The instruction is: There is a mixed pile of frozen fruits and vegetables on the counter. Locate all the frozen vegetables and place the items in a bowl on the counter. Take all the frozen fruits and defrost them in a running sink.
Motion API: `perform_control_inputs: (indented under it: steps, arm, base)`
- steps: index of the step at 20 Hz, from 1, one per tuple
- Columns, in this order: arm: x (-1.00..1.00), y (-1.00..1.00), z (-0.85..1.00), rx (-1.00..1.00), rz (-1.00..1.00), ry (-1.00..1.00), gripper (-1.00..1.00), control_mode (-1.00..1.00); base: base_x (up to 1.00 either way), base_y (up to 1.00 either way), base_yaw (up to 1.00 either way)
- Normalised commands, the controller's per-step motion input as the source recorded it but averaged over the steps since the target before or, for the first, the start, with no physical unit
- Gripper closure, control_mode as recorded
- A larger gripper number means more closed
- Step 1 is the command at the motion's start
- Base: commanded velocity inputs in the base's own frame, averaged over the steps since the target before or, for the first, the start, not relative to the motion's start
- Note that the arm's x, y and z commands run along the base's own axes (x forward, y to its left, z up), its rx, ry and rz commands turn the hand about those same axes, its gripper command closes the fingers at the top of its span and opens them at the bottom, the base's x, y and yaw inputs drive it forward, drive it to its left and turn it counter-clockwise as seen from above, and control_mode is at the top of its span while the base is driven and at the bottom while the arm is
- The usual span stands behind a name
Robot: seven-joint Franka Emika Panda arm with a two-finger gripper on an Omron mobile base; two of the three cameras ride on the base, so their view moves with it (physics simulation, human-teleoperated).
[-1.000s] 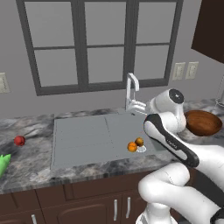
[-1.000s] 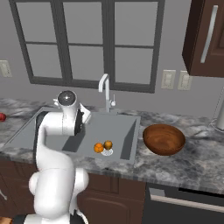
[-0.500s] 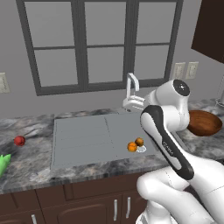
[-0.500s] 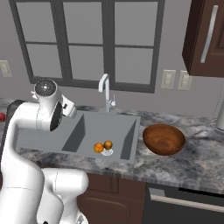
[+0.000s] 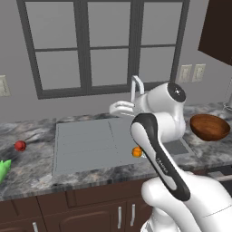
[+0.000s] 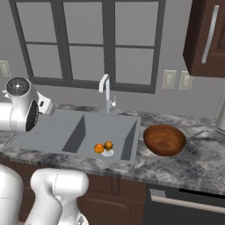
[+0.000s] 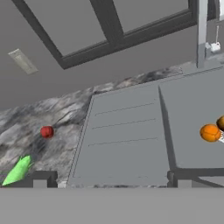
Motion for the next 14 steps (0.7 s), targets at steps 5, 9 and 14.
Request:
perform_control_inputs:
  steps: [5, 9, 14]
  arm:
    - [-0.19, 0.70, 0.25, 0.00, 0.09, 0.00, -1.00, -1.00]
    - [-0.24, 0.63, 0.22, 0.00, 0.10, 0.03, -1.00, -1.00]
    - [-0.36, 0.58, 0.09, 0.00, 0.06, 0.00, -1.00, -1.00]
  base:
    - [0.00, 0.00, 0.00]
    - [0.00, 0.00, 0.00]
    - [0.00, 0.00, 0.00]
